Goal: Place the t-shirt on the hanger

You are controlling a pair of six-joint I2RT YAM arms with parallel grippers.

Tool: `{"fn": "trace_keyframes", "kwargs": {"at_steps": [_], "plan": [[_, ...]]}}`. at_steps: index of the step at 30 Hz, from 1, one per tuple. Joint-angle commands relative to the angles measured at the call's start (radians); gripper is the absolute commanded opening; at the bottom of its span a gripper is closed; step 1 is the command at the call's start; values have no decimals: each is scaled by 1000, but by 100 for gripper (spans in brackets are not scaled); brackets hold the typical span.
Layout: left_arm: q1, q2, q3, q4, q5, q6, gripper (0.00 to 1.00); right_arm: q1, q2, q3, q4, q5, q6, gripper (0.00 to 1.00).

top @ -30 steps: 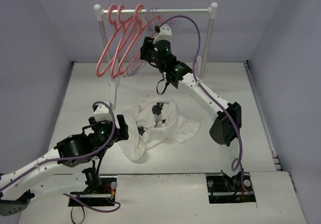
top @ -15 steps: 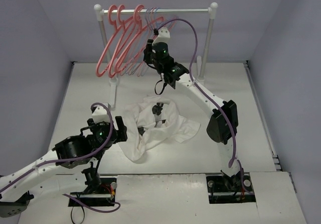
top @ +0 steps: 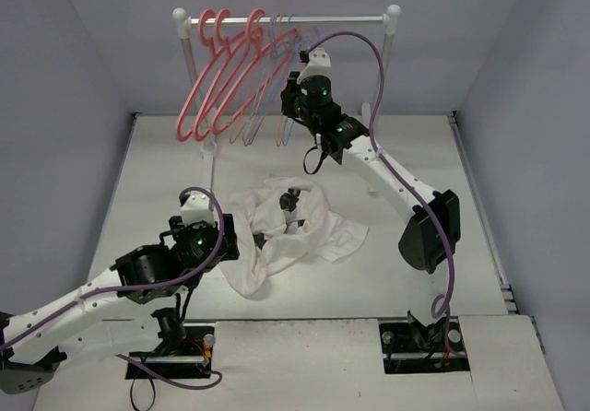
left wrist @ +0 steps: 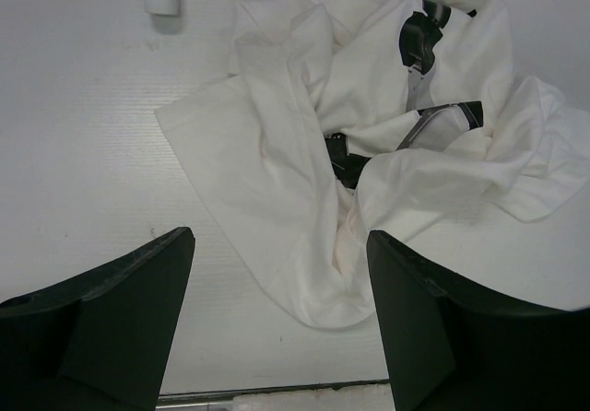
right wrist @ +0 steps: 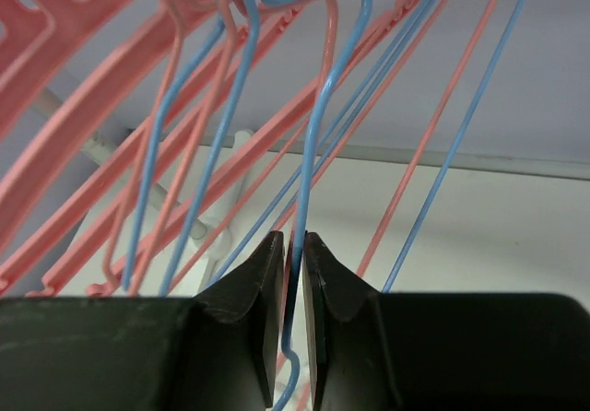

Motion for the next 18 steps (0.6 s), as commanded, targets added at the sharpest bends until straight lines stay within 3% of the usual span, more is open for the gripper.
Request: {"fn": "trace_keyframes", "kwargs": {"at_steps": [1, 4, 8, 18], "plan": [[6, 13, 22, 23, -20, 10, 71, -15, -117, 6, 98, -78, -30, 11], [6, 13, 18, 23, -17, 8, 71, -19, -122, 1, 98, -103, -40, 10], [6, 12, 13, 21, -13, 5, 71, -30, -126, -18, 99, -117, -37, 0], [6, 6, 16, 21, -13, 15, 71, -81, -219, -116, 98, -95, -83, 0]]}}
